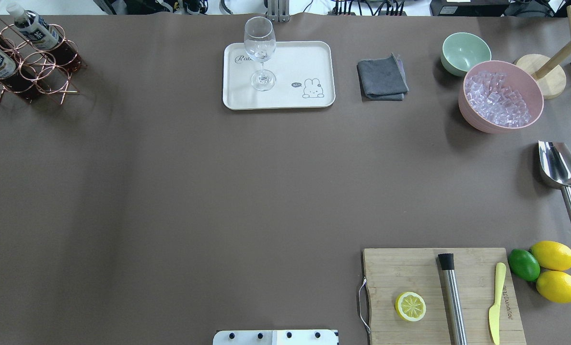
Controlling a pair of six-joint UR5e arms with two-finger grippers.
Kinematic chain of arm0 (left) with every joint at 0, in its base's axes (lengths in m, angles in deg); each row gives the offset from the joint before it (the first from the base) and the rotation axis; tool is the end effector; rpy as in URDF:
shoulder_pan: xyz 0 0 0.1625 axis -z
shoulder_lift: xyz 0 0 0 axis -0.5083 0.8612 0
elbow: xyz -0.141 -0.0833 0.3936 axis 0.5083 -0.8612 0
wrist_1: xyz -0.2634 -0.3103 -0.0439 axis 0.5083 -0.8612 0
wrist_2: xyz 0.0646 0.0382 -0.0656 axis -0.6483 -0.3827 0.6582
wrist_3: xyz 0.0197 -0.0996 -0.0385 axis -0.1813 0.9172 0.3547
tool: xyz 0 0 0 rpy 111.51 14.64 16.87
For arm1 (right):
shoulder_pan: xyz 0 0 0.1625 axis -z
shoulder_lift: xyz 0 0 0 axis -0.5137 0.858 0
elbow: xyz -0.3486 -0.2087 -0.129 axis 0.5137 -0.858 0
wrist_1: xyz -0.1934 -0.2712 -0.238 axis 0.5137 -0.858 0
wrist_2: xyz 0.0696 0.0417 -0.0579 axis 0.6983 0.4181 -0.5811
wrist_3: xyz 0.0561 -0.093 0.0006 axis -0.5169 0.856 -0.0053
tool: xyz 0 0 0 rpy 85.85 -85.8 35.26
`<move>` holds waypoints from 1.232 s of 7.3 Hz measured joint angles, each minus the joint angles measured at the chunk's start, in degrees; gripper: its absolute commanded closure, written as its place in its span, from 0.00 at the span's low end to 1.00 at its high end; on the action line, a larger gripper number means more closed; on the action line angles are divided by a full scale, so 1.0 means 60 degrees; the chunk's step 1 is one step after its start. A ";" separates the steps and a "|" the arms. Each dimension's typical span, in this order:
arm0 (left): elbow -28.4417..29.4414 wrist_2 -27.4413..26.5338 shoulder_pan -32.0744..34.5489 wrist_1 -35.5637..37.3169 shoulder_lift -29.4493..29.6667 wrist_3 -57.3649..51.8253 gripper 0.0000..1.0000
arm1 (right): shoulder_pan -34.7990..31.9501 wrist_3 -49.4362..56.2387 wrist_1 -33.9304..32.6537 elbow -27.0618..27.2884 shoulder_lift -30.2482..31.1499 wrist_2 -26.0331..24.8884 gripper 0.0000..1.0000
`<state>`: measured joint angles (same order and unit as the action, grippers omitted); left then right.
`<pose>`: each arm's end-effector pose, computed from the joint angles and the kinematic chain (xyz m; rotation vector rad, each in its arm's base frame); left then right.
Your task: Take tea from basket to plate
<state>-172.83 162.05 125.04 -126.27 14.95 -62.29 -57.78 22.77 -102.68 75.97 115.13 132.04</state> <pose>-0.0909 -0.4172 0.6627 -0.0402 0.7698 -0.0840 0.0511 -0.4357 0.6698 -0.0189 -0.7285 0.1042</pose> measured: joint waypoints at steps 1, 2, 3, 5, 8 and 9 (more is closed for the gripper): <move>-0.0008 0.0000 0.0007 0.0000 0.0000 0.0003 0.02 | -0.0082 0.0011 -0.0003 0.0011 0.0022 -0.0001 0.00; -0.0039 0.0000 0.0011 0.0000 -0.0005 -0.0001 0.02 | -0.0155 0.0017 -0.0002 0.0015 0.0030 -0.0001 0.00; -0.0056 -0.0006 0.0013 0.0000 -0.0005 -0.0005 0.02 | -0.0208 0.0020 0.0001 0.0018 0.0034 -0.0002 0.00; -0.0105 -0.0013 0.0014 0.0000 -0.0001 -0.0006 0.02 | -0.0360 0.0021 0.0003 0.0019 0.0037 0.0010 0.00; -0.0277 -0.0015 0.0036 -0.0003 -0.0011 0.0277 0.02 | -0.0539 0.0028 0.0003 0.0145 0.0003 0.0020 0.00; -0.0340 0.0026 0.0054 -0.0028 -0.0002 0.1050 0.02 | -0.0547 0.0029 0.0003 0.0257 -0.0011 0.0027 0.00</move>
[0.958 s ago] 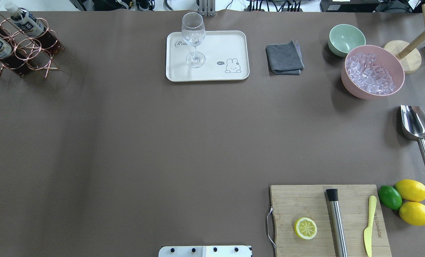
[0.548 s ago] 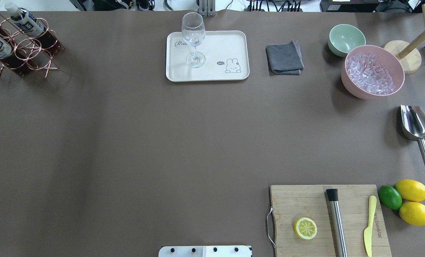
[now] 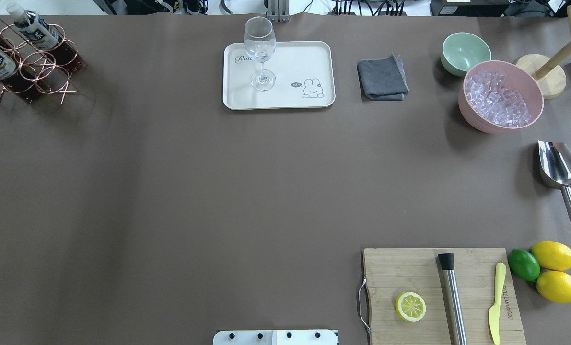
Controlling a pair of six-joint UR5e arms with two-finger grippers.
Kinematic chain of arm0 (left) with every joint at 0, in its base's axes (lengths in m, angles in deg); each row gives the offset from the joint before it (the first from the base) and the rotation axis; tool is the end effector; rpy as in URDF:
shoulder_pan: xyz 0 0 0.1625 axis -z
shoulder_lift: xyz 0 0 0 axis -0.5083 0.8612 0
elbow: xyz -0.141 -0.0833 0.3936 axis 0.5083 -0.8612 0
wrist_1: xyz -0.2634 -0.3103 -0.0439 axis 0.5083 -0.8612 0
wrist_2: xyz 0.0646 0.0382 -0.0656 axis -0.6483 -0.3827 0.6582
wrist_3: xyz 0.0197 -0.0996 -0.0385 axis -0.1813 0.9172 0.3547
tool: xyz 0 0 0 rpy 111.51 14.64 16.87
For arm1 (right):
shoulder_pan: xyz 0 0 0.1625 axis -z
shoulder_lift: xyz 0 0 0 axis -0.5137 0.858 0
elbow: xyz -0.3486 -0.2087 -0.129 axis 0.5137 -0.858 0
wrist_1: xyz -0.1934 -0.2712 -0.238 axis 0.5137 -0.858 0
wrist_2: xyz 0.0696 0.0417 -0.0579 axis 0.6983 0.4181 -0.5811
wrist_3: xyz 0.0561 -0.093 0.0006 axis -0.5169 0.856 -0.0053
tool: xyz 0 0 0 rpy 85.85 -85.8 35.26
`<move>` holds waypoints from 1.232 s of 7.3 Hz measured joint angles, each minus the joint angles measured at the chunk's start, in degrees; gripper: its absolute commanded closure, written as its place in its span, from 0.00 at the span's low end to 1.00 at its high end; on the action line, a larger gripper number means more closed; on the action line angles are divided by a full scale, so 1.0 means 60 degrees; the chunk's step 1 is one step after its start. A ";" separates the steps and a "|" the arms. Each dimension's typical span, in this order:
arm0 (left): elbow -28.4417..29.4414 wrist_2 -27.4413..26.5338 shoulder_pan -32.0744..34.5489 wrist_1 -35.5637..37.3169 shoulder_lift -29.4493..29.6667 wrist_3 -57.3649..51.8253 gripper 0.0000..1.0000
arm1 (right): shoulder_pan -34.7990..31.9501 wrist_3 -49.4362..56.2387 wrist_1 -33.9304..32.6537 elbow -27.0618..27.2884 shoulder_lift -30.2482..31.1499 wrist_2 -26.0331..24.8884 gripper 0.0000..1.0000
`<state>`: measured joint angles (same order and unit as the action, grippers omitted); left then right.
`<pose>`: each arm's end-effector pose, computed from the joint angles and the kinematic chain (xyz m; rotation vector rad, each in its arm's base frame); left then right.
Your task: Take tea from basket to plate
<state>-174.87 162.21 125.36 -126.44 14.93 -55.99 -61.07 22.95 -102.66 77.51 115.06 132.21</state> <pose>-0.0933 -0.4193 0.6452 -0.0440 0.7706 -0.1792 0.0759 -0.4348 0.6558 0.0301 -0.7334 0.1455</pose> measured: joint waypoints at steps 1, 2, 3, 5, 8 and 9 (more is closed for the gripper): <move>-0.0056 0.0082 0.0010 -0.0151 0.0062 0.1469 0.02 | -0.0003 -0.0004 0.0004 0.0116 -0.0015 0.0034 0.00; -0.0015 0.0357 0.0013 -0.0622 0.0107 0.3193 0.02 | 0.0002 -0.0033 0.0079 0.0281 -0.0048 0.0159 0.00; 0.0161 0.0632 0.0011 -0.1383 0.0161 0.4879 0.02 | 0.0048 -0.0061 0.0448 0.0383 -0.0069 0.0300 0.00; 0.0716 0.0823 -0.0005 -0.3265 0.0667 0.8405 0.02 | 0.0541 -0.0128 0.1770 0.0437 -0.0080 0.0724 0.00; 0.1693 0.0735 -0.0017 -0.4548 0.2289 1.2296 0.02 | 0.2393 -0.0167 0.4832 0.0389 -0.0343 0.0908 0.00; 0.2655 0.0623 -0.0017 -0.4641 0.3358 1.2908 0.02 | 0.2982 -0.0240 0.5475 0.0370 -0.0757 0.0907 0.00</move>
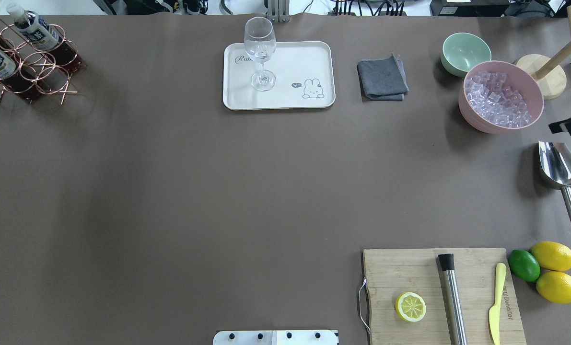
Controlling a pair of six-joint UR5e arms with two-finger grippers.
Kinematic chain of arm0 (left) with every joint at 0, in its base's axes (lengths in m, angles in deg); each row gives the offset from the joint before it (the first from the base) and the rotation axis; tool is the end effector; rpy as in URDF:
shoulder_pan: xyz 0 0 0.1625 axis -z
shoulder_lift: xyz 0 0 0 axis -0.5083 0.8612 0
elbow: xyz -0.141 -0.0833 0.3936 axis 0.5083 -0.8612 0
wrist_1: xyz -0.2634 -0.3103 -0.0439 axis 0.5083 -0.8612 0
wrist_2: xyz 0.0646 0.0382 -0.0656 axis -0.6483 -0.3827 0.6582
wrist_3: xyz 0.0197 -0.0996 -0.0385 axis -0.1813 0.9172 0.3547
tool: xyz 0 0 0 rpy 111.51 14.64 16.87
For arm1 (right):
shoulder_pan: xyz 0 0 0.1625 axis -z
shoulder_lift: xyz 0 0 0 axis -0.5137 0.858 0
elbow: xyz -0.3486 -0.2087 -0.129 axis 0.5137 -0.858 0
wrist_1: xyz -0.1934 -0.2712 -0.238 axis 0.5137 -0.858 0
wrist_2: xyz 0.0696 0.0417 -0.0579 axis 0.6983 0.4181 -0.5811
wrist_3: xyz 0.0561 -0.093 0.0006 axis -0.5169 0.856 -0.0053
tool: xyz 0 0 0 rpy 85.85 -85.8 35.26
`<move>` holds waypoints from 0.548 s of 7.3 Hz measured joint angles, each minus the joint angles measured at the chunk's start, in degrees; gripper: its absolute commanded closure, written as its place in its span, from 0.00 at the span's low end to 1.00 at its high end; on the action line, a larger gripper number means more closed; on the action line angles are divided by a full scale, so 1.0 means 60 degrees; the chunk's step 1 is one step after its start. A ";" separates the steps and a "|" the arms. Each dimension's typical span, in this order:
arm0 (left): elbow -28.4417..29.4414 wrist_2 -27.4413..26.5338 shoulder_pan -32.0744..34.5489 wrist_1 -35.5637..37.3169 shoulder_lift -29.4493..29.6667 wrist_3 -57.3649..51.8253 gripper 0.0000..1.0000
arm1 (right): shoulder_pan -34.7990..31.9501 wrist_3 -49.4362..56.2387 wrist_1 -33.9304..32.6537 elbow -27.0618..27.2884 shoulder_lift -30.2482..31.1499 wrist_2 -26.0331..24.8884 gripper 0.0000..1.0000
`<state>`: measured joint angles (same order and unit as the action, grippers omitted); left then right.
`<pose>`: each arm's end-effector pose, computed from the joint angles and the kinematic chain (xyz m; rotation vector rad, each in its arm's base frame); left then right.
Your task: Take tea from basket to plate
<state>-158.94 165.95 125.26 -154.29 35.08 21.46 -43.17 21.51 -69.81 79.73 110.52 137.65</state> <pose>-0.1018 -0.5922 0.5426 -0.1437 1.0006 -1.1849 -0.0817 -0.4814 0.5241 0.5299 -0.9275 -0.4117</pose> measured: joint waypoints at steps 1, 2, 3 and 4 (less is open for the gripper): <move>0.0843 -0.0265 -0.0003 -0.0107 0.0952 0.0561 0.02 | 0.0411 -0.0047 0.0270 0.0027 -0.0627 0.0021 0.00; 0.1304 -0.0504 -0.0025 -0.0489 0.1460 0.1256 0.02 | 0.0753 -0.0066 0.0387 0.0092 -0.1282 0.0026 0.00; 0.1498 -0.0753 -0.0111 -0.1021 0.1672 0.2166 0.02 | 0.1088 -0.0075 0.0599 0.0201 -0.1799 -0.0031 0.00; 0.1581 -0.0997 -0.0291 -0.1431 0.1758 0.3052 0.02 | 0.1409 -0.0098 0.1081 0.0223 -0.2050 -0.0281 0.00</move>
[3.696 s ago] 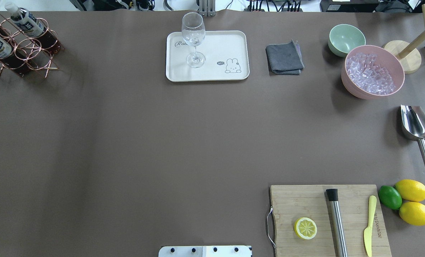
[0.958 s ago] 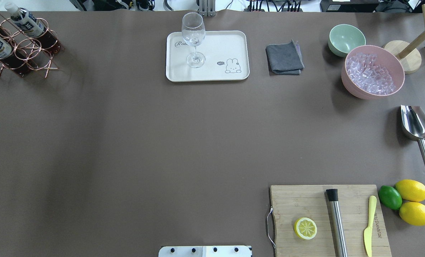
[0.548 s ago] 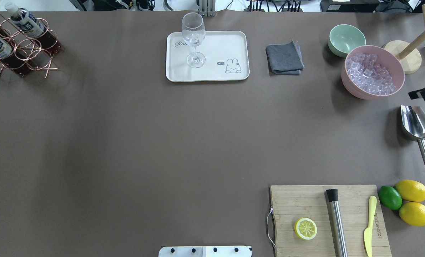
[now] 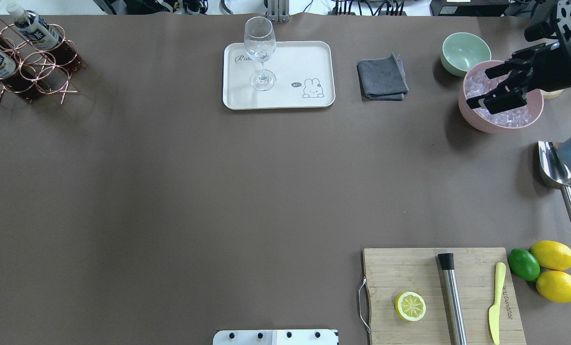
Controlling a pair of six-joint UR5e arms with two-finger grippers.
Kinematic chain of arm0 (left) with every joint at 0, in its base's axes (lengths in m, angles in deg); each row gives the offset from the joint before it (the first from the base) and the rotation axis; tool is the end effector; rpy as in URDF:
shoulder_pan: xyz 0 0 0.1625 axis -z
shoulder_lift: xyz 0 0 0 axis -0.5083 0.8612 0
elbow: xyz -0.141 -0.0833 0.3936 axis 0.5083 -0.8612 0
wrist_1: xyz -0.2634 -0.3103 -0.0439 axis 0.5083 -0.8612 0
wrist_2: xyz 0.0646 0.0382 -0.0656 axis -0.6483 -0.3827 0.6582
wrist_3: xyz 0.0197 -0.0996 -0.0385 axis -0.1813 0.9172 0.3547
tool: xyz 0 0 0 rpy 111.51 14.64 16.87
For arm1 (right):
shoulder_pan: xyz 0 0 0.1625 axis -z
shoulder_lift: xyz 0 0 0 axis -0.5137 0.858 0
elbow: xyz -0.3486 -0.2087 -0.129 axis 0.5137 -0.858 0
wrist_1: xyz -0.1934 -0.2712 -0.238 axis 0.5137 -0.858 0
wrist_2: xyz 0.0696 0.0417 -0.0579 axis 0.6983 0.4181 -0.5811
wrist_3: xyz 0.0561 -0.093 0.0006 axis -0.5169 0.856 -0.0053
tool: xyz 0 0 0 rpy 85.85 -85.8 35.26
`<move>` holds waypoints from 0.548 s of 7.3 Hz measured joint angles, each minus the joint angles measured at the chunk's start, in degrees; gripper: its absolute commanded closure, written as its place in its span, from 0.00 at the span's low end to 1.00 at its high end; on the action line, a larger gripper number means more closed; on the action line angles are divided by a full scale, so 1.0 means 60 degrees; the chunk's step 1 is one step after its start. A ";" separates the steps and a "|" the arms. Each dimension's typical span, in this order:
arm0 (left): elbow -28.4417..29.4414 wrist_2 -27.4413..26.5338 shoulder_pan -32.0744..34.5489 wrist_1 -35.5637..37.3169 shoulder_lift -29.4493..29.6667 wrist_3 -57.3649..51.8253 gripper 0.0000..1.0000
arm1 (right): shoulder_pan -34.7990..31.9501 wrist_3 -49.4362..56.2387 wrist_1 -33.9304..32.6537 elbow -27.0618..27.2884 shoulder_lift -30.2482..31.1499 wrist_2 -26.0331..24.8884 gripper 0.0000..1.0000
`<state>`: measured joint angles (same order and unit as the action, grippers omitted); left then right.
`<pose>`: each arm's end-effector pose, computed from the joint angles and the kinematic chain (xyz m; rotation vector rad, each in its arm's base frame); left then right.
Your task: Take tea from basket to plate
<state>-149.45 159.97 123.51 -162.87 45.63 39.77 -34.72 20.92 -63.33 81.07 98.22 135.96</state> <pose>-0.0958 -0.6739 0.4970 -0.1094 1.0430 -1.4109 -0.1735 -0.5180 0.3894 0.8036 -1.0038 -0.6526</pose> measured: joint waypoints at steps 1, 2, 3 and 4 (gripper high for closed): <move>0.0080 -0.0349 -0.0264 -0.0282 0.0144 0.0861 0.02 | 0.0235 -0.0106 0.0736 -0.0059 -0.0071 -0.0256 0.00; 0.0159 -0.0621 -0.0575 -0.0451 0.0304 0.1696 0.02 | 0.0428 -0.0461 0.1860 -0.0265 -0.0100 -0.0466 0.00; 0.0207 -0.0825 -0.0834 -0.0537 0.0412 0.2326 0.13 | 0.0668 -0.1209 0.3357 -0.0580 -0.0113 -0.0835 0.00; 0.0245 -0.0971 -0.1033 -0.0572 0.0469 0.2570 0.23 | 0.0929 -0.1677 0.4756 -0.0967 -0.0133 -0.1176 0.00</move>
<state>-147.98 154.14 117.31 -166.30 48.45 55.19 -29.14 10.86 -34.79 75.27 97.43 128.91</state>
